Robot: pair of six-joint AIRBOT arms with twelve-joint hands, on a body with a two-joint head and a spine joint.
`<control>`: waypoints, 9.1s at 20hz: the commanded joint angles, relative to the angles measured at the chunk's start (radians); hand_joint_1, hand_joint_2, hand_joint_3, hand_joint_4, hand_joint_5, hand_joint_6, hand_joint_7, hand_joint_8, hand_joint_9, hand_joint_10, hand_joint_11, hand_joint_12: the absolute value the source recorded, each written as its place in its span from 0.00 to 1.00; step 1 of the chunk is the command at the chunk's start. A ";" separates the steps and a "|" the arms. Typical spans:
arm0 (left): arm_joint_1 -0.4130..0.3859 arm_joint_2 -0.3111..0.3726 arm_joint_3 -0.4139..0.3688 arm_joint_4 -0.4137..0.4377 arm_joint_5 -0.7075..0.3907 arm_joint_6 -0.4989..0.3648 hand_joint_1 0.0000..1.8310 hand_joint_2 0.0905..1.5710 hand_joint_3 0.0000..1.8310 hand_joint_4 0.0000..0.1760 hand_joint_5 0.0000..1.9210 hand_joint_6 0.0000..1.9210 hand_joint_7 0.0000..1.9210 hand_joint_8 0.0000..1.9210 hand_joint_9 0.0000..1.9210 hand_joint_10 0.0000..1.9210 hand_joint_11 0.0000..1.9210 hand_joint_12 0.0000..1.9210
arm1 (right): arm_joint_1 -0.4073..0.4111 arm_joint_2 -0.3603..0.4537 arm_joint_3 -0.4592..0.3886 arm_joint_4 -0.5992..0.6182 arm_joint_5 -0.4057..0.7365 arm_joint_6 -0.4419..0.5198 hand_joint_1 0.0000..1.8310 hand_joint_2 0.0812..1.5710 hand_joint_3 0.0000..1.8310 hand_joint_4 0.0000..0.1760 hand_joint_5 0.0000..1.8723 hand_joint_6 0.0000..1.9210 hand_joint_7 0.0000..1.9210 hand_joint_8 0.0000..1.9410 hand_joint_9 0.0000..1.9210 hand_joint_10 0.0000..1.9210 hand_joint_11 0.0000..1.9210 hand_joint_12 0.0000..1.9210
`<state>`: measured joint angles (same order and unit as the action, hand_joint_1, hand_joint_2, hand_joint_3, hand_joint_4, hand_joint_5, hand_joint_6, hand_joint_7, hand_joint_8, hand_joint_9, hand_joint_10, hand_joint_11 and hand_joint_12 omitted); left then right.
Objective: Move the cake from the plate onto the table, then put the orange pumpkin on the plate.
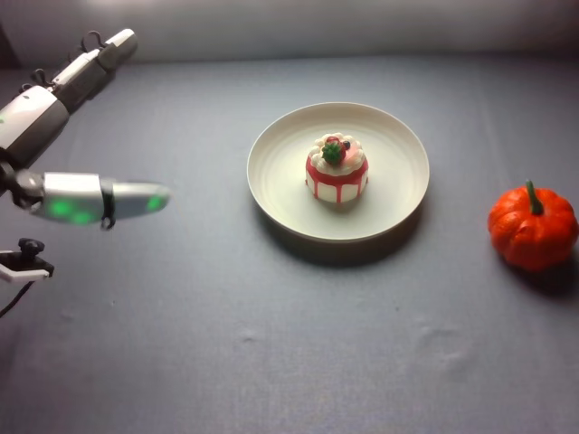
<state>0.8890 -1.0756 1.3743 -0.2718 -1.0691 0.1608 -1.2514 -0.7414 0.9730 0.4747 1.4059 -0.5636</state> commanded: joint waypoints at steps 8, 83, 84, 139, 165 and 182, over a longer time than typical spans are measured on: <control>-0.017 -0.003 0.016 0.005 -0.076 -0.004 0.50 0.51 0.03 0.85 0.00 0.00 0.00 0.00 0.00 0.00 0.00 0.00 | 0.009 0.002 0.007 0.017 0.122 0.002 0.42 0.72 0.00 0.00 0.14 0.01 0.10 0.01 0.07 0.01 0.00 0.18; -0.526 -0.287 0.322 0.755 0.289 -0.004 0.45 0.63 0.02 0.00 0.09 0.02 0.06 0.01 0.08 0.01 0.00 0.48 | 0.131 -0.046 0.046 -0.094 -0.049 -0.004 0.41 0.69 0.00 0.04 0.19 0.00 0.15 0.00 0.13 0.00 0.00 0.49; -0.557 -0.286 0.332 0.838 0.322 -0.004 0.44 0.61 0.00 0.00 0.07 0.01 0.06 0.00 0.08 0.01 0.00 0.46 | 0.132 -0.047 0.048 -0.096 -0.054 -0.008 0.42 0.69 0.00 0.00 0.19 0.00 0.14 0.00 0.12 0.00 0.00 0.46; -0.568 -0.608 0.733 1.372 0.429 -0.004 0.52 0.54 0.00 0.03 0.28 0.01 0.16 0.00 0.22 0.01 0.00 0.64 | 0.219 -0.088 0.077 -0.198 -0.197 -0.015 0.44 0.71 0.00 0.00 0.24 0.01 0.20 0.00 0.17 0.01 0.00 0.63; -0.537 -0.659 0.711 1.192 0.352 -0.004 0.51 0.70 0.00 0.08 0.34 0.00 0.19 0.00 0.23 0.00 0.00 0.55 | 0.229 -0.086 0.070 -0.181 -0.152 -0.014 0.39 0.70 0.00 0.00 0.23 0.00 0.15 0.00 0.11 0.00 0.00 0.45; -0.535 -0.531 0.603 1.157 0.332 -0.004 0.64 0.79 0.00 0.00 0.37 0.65 0.40 0.88 0.47 0.99 0.49 1.00 | 0.229 -0.079 0.065 -0.169 -0.147 -0.014 0.42 0.73 0.00 0.00 0.22 0.00 0.14 0.00 0.10 0.00 0.00 0.29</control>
<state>0.3653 -1.6119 1.9652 0.9421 -0.6586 0.1551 -1.0348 -0.8310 1.0359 0.2924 1.1320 -0.5812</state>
